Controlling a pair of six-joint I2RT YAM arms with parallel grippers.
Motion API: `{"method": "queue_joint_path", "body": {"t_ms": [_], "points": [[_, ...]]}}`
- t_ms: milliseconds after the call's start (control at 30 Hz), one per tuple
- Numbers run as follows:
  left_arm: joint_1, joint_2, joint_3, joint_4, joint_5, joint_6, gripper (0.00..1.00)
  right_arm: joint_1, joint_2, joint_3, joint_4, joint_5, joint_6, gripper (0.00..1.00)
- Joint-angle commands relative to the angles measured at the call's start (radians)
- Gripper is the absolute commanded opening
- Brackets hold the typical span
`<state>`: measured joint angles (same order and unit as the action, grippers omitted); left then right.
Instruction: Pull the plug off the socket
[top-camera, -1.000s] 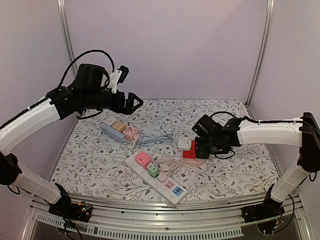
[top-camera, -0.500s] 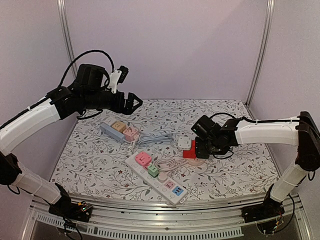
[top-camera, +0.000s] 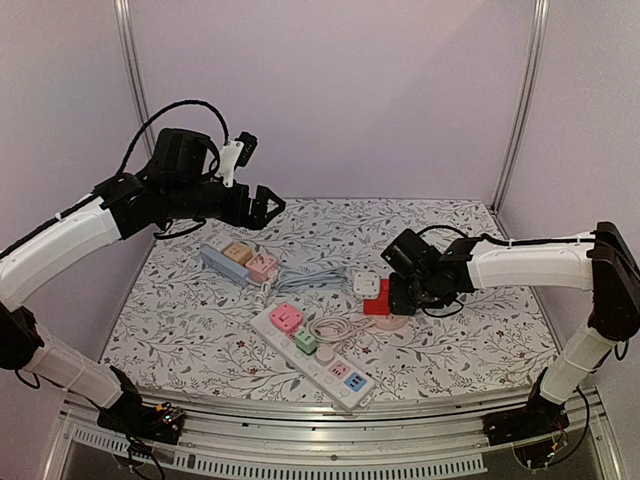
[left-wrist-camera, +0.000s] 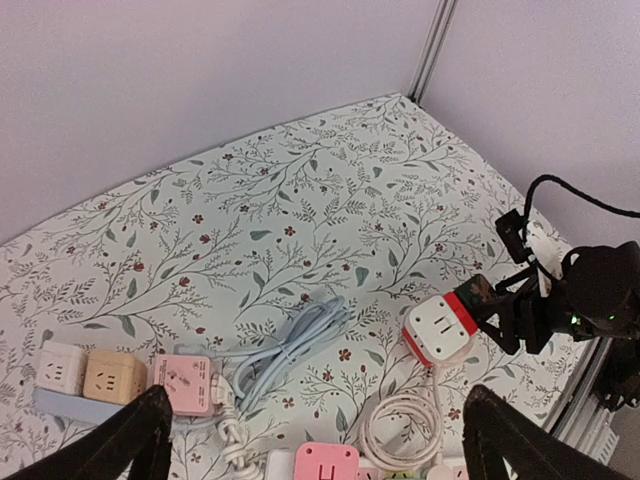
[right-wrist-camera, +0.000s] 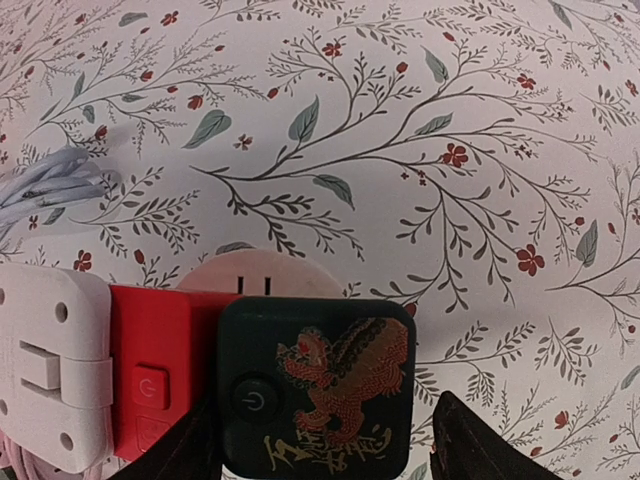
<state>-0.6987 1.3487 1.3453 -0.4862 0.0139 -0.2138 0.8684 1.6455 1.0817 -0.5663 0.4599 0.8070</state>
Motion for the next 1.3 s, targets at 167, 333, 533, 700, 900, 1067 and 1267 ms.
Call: {"method": "queue_joint_path", "body": {"t_ms": [167,333,533,700,900,1067,1267], "points": [[-0.002,0.012,-0.011,-0.001,-0.011,0.007,0.99,-0.009,0.033,-0.018,0.060,-0.072,-0.027,0.62],[-0.002,0.015,-0.011,-0.002,-0.009,0.006,1.00,-0.006,0.033,-0.023,0.078,-0.100,-0.056,0.46],[-0.006,0.042,-0.020,0.012,0.039,-0.021,1.00,0.054,0.007,-0.020,0.088,-0.102,-0.123,0.37],[-0.072,0.100,-0.013,0.011,0.117,-0.003,1.00,0.116,-0.007,-0.019,0.120,-0.159,-0.171,0.37],[-0.120,0.219,-0.007,-0.030,0.216,-0.054,1.00,0.177,0.001,-0.001,0.140,-0.180,-0.177,0.37],[-0.120,0.286,-0.039,-0.054,0.290,-0.082,0.99,0.190,0.014,0.004,0.135,-0.150,-0.149,0.37],[-0.120,0.390,-0.032,-0.033,0.381,-0.132,1.00,0.216,0.022,0.019,0.127,-0.114,-0.149,0.37]]}}
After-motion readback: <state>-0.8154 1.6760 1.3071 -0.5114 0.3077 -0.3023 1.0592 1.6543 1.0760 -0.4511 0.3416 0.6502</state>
